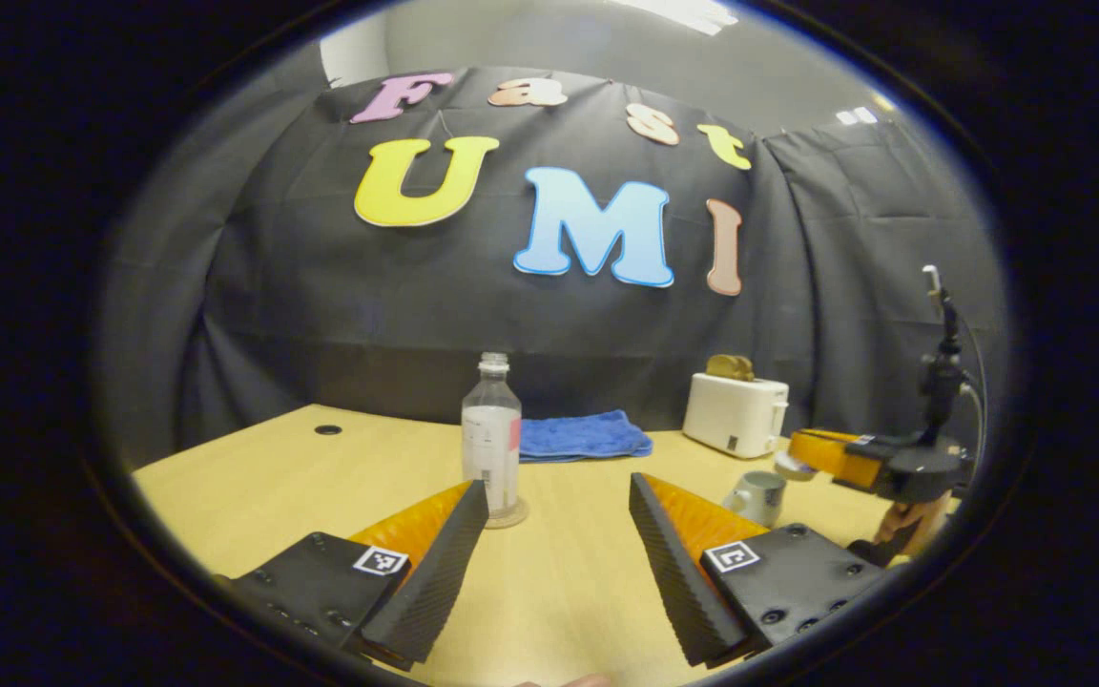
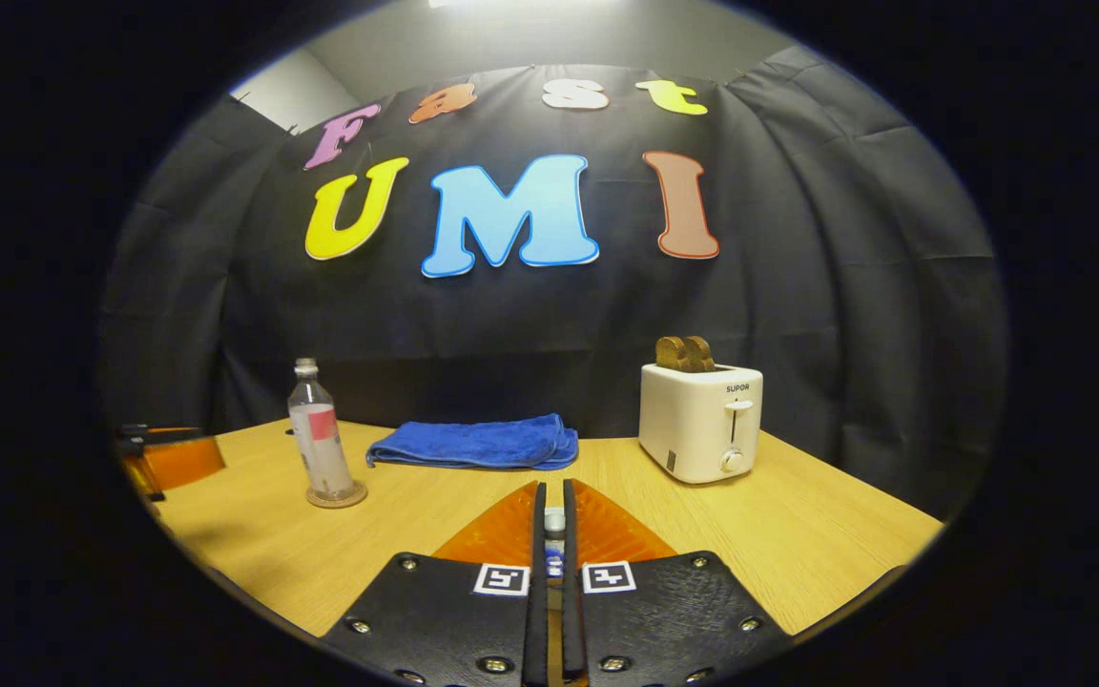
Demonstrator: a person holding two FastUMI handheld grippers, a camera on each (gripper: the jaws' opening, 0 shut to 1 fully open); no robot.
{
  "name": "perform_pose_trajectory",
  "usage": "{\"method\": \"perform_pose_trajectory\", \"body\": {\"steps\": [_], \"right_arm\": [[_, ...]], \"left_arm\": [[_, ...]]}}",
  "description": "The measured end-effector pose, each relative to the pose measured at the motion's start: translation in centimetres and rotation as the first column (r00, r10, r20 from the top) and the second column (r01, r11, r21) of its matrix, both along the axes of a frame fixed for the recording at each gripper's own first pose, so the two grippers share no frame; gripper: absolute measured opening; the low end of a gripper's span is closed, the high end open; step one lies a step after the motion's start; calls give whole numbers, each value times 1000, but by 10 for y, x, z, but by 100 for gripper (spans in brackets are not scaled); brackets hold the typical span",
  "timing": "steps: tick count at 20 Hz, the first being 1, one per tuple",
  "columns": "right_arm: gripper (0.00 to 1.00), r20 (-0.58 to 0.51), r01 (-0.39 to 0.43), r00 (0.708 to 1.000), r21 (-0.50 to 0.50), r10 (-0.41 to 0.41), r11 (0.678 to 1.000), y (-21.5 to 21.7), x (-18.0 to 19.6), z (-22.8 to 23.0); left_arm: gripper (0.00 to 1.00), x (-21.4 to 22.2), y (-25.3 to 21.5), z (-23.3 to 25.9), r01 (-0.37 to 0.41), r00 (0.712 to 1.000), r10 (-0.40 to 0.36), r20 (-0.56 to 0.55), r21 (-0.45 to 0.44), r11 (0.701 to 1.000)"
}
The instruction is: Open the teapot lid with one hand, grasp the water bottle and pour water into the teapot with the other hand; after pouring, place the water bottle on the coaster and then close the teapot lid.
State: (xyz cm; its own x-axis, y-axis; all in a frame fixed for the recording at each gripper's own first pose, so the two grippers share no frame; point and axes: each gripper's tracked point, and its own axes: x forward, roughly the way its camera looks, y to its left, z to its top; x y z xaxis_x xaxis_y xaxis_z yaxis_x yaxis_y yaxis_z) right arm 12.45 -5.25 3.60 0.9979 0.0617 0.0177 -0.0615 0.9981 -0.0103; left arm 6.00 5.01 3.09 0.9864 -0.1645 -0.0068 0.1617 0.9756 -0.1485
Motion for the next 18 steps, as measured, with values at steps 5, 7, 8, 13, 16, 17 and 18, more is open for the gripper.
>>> {"method": "perform_pose_trajectory", "body": {"steps": [5,7,8,13,16,17,18], "right_arm": [[6,-30,-5,1000,21,6,1000,5,18,-9],[6,-40,12,999,15,-11,1000,2,26,-13],[6,-51,18,999,4,-18,1000,0,29,-17],[6,-62,23,998,-16,-24,1000,2,36,-24],[6,-69,31,997,-20,-32,999,2,37,-26],[9,-90,34,995,-26,-36,999,1,38,-32],[12,-91,44,995,-31,-47,999,-1,39,-33]], "left_arm": [[100,-8,-13,-12,48,999,-48,0,22,999],[100,-12,-22,-18,80,997,-80,-14,4,997],[100,-13,-23,-19,83,996,-83,-15,10,996],[100,-13,-23,-20,86,996,-86,5,42,995],[100,-11,-22,-23,84,996,-84,-3,39,996],[100,-12,-23,-24,87,996,-87,-6,36,996],[100,-12,-24,-25,86,996,-86,-8,35,996]]}}
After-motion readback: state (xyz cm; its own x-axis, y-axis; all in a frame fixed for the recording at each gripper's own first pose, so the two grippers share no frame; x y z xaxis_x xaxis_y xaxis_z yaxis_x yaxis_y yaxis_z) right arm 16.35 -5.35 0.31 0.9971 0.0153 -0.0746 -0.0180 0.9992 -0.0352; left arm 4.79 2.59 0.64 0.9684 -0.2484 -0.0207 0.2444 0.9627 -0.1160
